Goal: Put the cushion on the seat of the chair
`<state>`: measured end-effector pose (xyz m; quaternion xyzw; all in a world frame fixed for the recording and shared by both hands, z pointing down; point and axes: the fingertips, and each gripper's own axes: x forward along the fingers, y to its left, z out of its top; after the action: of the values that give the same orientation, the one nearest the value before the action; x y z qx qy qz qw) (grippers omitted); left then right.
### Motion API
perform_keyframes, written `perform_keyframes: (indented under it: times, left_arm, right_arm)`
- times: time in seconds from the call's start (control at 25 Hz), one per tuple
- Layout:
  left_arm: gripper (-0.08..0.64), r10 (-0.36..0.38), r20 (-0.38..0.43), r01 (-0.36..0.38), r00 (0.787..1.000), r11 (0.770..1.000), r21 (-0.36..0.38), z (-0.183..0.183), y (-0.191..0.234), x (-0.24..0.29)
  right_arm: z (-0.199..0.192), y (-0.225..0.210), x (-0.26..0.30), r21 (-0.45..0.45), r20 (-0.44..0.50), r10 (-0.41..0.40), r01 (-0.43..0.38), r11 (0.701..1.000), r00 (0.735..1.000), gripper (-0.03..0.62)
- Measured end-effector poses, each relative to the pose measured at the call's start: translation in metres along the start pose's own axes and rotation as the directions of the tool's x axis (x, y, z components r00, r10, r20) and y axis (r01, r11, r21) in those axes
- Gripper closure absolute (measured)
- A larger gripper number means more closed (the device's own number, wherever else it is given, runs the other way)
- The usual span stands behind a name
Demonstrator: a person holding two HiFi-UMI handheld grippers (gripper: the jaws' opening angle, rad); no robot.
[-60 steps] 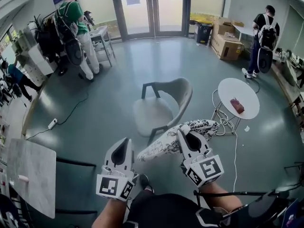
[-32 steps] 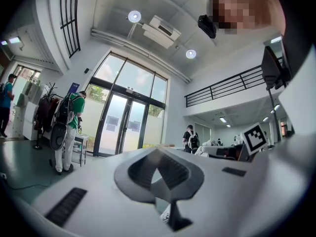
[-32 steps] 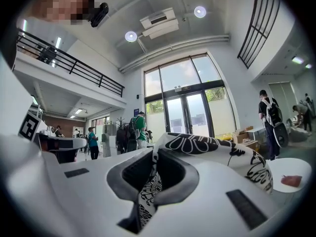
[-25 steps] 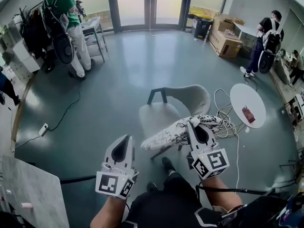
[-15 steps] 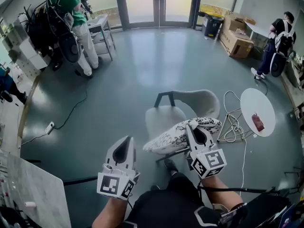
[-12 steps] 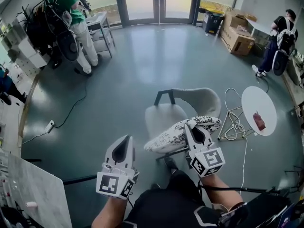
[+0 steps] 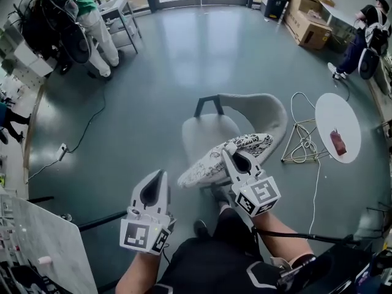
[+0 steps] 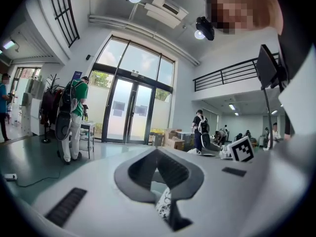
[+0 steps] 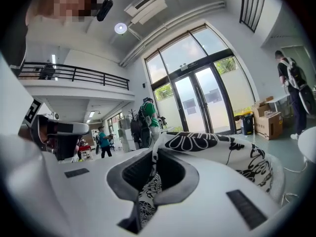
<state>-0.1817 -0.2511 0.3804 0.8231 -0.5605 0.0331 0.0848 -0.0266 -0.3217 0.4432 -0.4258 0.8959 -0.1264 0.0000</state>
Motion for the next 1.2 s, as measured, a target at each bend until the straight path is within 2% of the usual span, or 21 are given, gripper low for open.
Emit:
perform_keyframes:
  times: [0.32, 0.76, 0.96, 1.2]
  left_arm:
    - [0.551, 0.023, -0.032, -0.024, 0.999, 1.000, -0.005, -0.012, 0.008, -0.004]
    - [0.551, -0.006, -0.053, 0.005, 0.999, 1.000, -0.019, -0.029, 0.000, -0.003]
    - [0.551, -0.018, -0.070, 0.016, 0.997, 1.000, -0.026, -0.039, -0.006, -0.002]
    - [0.551, -0.008, -0.106, 0.007, 0.994, 1.000, -0.015, -0.049, -0.003, 0.003]
  right_arm:
    - [-0.036, -0.016, 0.007, 0.085, -0.059, -0.061, 0.066, 0.994, 0.996, 0.569]
    - [-0.073, -0.015, -0.022, 0.141, -0.107, -0.123, 0.138, 0.980, 0.987, 0.569]
    - [-0.090, -0.020, -0.028, 0.180, -0.132, -0.155, 0.178, 0.967, 0.979, 0.569]
    - [-0.125, -0.041, -0.018, 0.249, -0.193, -0.203, 0.248, 0.936, 0.960, 0.569]
